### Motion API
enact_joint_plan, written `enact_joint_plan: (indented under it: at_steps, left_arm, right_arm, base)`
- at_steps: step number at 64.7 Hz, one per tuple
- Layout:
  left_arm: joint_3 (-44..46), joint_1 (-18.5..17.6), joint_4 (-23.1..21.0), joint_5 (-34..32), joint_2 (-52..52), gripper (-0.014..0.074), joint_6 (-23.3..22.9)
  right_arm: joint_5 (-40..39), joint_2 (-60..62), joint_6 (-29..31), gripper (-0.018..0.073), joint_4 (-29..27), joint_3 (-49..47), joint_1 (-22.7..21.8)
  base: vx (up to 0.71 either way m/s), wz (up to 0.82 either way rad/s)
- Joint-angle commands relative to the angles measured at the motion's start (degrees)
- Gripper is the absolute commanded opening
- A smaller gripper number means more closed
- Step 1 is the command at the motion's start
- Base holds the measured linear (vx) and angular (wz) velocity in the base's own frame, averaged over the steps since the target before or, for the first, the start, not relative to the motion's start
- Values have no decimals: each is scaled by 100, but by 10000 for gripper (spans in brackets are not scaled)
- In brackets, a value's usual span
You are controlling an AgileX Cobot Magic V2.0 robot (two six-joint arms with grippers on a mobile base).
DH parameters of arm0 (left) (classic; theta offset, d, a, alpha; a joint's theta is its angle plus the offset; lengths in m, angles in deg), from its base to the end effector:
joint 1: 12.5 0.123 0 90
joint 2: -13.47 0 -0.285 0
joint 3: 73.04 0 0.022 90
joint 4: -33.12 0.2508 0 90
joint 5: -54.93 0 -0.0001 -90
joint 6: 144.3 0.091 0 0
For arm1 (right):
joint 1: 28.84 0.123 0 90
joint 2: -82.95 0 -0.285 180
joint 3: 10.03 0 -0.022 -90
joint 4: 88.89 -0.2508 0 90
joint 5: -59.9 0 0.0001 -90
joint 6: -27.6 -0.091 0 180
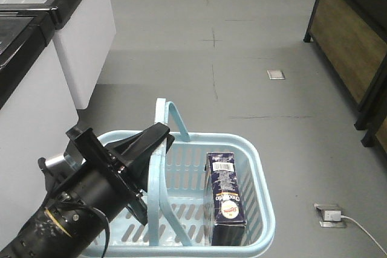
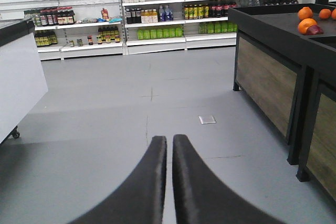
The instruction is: Left arm holds basket, right arm returns cookies
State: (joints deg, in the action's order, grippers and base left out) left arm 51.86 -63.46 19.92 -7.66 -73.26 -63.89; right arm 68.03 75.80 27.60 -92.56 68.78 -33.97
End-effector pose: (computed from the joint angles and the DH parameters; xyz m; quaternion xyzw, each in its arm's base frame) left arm 0.1679 -0.1777 0.2395 -0.3632 0.5310 -0.7339 0.2180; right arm 0.0564 -0.0042 0.1915 0.0528 0.7299 -0.0056 0.6815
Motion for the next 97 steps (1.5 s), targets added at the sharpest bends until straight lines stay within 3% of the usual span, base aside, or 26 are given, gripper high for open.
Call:
enact_joint_plan:
  at_steps: [1, 97]
  left_arm:
    - [156, -103, -144, -1615, 234, -4, 33]
    - [156, -102, -133, -1610, 234, -3, 100]
  right_arm:
    - [-435, 74, 33, -3, 31, 102, -4]
    - [-435, 74, 33, -3, 31, 102, -4]
  base:
    - [0, 0]
    - [0, 0]
